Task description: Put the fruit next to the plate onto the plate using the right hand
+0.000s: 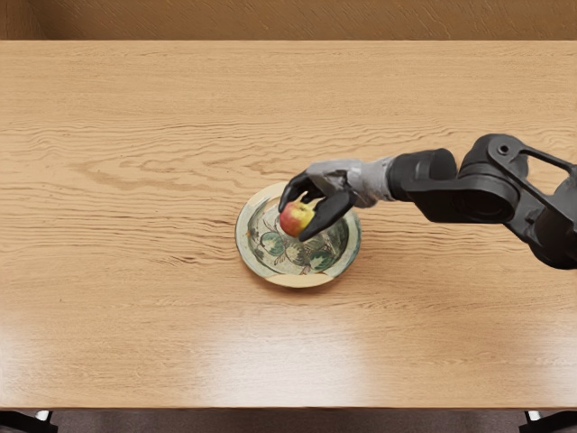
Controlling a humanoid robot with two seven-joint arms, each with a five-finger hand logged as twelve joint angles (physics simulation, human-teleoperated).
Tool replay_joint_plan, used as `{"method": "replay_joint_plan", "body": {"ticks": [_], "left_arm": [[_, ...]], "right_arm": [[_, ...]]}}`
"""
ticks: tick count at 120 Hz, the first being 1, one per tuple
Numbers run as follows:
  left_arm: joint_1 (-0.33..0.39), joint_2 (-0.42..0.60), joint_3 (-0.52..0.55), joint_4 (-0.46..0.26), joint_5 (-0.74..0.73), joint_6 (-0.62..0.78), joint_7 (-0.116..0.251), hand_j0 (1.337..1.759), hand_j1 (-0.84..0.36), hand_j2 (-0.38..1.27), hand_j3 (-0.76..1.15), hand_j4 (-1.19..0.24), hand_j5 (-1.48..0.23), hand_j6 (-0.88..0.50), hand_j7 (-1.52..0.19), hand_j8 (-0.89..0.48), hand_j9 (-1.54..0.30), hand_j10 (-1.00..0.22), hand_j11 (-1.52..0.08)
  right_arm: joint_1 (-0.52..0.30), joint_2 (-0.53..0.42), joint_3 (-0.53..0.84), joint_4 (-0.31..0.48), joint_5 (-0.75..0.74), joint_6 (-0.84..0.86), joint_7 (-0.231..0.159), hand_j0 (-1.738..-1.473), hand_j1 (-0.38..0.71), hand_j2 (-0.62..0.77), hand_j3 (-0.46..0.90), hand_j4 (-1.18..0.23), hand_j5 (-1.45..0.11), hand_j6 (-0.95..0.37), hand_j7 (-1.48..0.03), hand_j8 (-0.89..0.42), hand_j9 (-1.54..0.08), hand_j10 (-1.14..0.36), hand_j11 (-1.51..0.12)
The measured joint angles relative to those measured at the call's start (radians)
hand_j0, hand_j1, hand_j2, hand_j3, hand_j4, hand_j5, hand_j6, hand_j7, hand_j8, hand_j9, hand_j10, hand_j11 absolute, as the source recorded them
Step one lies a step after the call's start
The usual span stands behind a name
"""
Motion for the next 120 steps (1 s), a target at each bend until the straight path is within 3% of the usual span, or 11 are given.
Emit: {"method": "replay_joint_plan", "body": {"ticks": [36, 65, 97, 120], "left_arm": [[0.0, 0.0, 0.0, 0.0, 0.0, 0.0, 0.0, 1.658, 0.07, 0.05, 0.0, -0.23, -0.3, -0.23, -0.3, -0.23, -0.3, -0.23, -0.3], [0.0, 0.0, 0.0, 0.0, 0.0, 0.0, 0.0, 1.658, 0.07, 0.05, 0.0, -0.23, -0.3, -0.23, -0.3, -0.23, -0.3, -0.23, -0.3], [0.0, 0.0, 0.0, 0.0, 0.0, 0.0, 0.0, 1.658, 0.07, 0.05, 0.0, -0.23, -0.3, -0.23, -0.3, -0.23, -0.3, -0.23, -0.3], [0.0, 0.0, 0.0, 0.0, 0.0, 0.0, 0.0, 1.658, 0.07, 0.05, 0.0, -0.23, -0.3, -0.23, -0.3, -0.23, -0.3, -0.23, -0.3]], "right_arm": [[-0.004, 0.046, -0.013, -0.03, -0.063, -0.007, 0.0, -1.654, 0.29, 0.01, 0.0, -0.65, -0.9, -0.36, -0.87, -0.35, -0.9, -0.58, -0.91], [-0.003, 0.041, -0.007, -0.025, -0.073, -0.009, 0.0, -1.657, 0.2, -0.04, 0.0, -0.5, -0.67, -0.41, -0.66, -0.39, -0.67, -0.48, -0.67], [0.005, -0.005, 0.012, -0.008, -0.06, -0.003, 0.0, -1.658, 0.11, -0.06, 0.0, -0.4, -0.52, -0.37, -0.52, -0.37, -0.52, -0.39, -0.52], [0.005, -0.07, 0.042, 0.019, 0.046, 0.027, 0.0, -1.658, -0.01, -0.05, 0.0, -0.29, -0.37, -0.28, -0.37, -0.27, -0.37, -0.28, -0.37]]}}
